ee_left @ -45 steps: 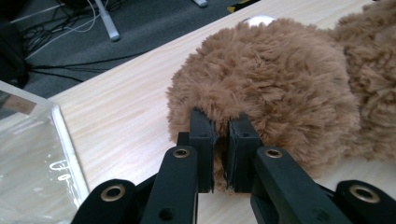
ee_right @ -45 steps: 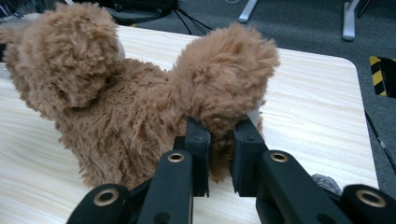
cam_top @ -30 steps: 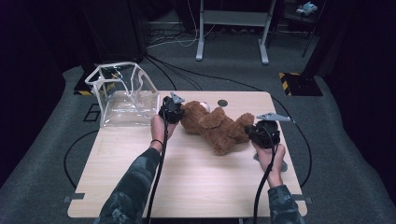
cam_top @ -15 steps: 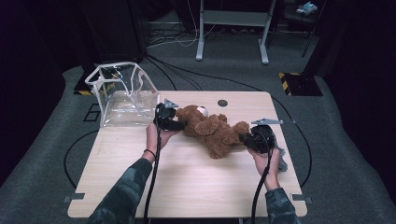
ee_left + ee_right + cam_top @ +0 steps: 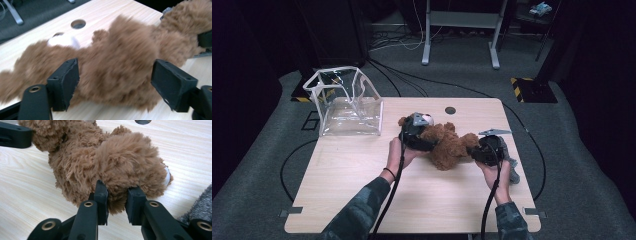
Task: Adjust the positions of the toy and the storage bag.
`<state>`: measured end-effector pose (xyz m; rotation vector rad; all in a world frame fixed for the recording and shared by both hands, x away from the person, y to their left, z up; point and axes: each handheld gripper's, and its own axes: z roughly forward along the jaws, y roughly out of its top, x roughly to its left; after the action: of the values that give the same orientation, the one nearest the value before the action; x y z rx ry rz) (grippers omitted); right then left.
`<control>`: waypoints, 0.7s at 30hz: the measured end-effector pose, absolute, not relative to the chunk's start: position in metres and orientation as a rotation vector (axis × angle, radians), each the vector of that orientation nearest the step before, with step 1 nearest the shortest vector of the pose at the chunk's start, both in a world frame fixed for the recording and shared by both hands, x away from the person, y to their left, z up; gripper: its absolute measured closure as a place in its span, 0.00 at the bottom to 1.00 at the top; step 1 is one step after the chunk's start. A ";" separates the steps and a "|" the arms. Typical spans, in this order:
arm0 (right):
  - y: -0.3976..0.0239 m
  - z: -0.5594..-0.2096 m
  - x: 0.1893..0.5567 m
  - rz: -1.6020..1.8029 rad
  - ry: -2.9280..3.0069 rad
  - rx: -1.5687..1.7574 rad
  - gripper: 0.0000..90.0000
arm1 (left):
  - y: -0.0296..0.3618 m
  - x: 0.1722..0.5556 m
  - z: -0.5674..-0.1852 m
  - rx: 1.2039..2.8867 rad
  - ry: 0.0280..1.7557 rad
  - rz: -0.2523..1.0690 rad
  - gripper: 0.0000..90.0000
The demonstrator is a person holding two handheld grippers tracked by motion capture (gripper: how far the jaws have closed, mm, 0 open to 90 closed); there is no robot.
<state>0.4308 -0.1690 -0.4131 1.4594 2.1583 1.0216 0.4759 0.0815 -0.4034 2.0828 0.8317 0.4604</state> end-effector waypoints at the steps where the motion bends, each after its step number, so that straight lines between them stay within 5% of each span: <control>1: -0.168 -0.413 0.429 1.026 2.158 1.480 0.81 | 0.078 0.475 -0.404 2.085 0.829 0.472 0.27; 2: -0.169 -0.414 0.429 1.023 2.168 1.470 0.80 | 0.075 0.475 -0.405 2.091 0.792 0.472 0.35; 3: -0.171 -0.415 0.429 1.018 2.183 1.458 0.77 | 0.073 0.475 -0.406 2.102 0.789 0.480 0.53; 7: -0.181 -0.417 0.427 1.064 2.202 1.484 0.56 | 0.076 0.474 -0.413 2.108 0.789 0.482 0.78; 14: -0.216 -0.422 0.421 1.167 2.125 1.563 0.16 | 0.103 0.469 -0.427 2.030 0.852 0.427 0.83; 21: -0.225 -0.435 0.443 1.087 2.140 1.635 0.16 | 0.120 0.460 -0.438 2.022 0.859 0.406 0.83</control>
<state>0.4429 -0.2248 -0.4348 1.6347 2.1396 1.0867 0.4603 0.1201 -0.4376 2.0221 0.8594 0.4064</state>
